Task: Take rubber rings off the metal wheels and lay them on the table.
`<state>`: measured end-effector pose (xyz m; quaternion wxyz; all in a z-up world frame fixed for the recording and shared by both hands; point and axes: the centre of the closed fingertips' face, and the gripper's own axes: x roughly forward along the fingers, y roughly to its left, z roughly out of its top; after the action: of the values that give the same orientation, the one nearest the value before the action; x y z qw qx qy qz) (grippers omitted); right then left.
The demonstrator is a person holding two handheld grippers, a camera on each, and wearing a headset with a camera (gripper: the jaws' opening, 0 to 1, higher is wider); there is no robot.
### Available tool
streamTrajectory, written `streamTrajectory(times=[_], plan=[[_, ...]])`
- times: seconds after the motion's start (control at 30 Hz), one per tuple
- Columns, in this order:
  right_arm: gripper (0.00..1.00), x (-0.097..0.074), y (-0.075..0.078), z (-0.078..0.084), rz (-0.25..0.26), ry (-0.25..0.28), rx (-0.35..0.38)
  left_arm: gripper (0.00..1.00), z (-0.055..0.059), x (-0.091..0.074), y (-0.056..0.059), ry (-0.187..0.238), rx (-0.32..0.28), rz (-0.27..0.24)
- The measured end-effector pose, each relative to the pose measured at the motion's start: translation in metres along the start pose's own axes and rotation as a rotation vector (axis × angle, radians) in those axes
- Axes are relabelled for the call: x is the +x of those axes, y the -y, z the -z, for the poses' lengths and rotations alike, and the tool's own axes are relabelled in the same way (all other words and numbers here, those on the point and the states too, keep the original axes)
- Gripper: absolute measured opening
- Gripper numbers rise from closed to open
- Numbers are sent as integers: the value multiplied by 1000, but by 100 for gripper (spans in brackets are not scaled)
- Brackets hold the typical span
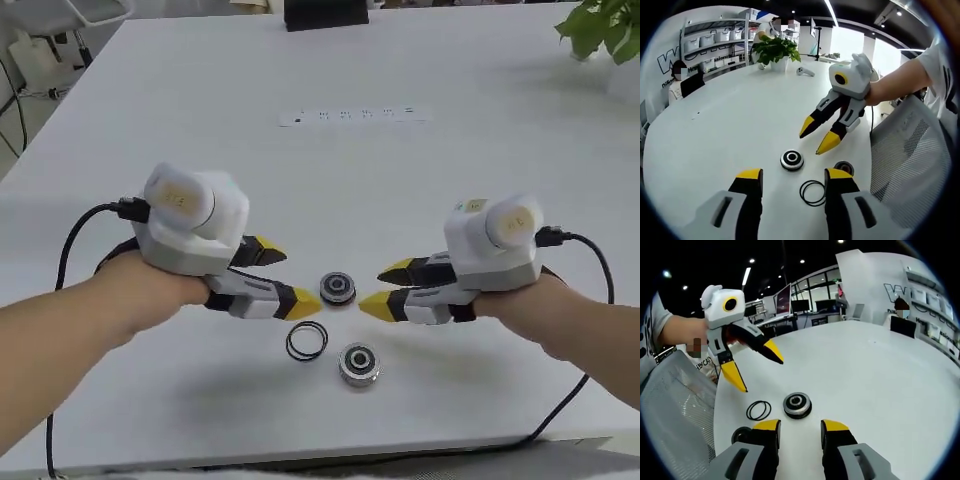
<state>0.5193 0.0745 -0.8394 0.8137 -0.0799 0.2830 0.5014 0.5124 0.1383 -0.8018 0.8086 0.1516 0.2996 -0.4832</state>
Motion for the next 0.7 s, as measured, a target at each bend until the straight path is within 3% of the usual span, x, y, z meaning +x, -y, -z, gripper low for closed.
streamTrajectory(times=[0.57, 0.7], plan=[[29, 2, -2, 0, -9, 3, -7, 36, 0, 20, -1, -13, 30, 16], [29, 3, -2, 1, -11, 3, -5, 31, 1, 25, 0, -27, 60, 22]])
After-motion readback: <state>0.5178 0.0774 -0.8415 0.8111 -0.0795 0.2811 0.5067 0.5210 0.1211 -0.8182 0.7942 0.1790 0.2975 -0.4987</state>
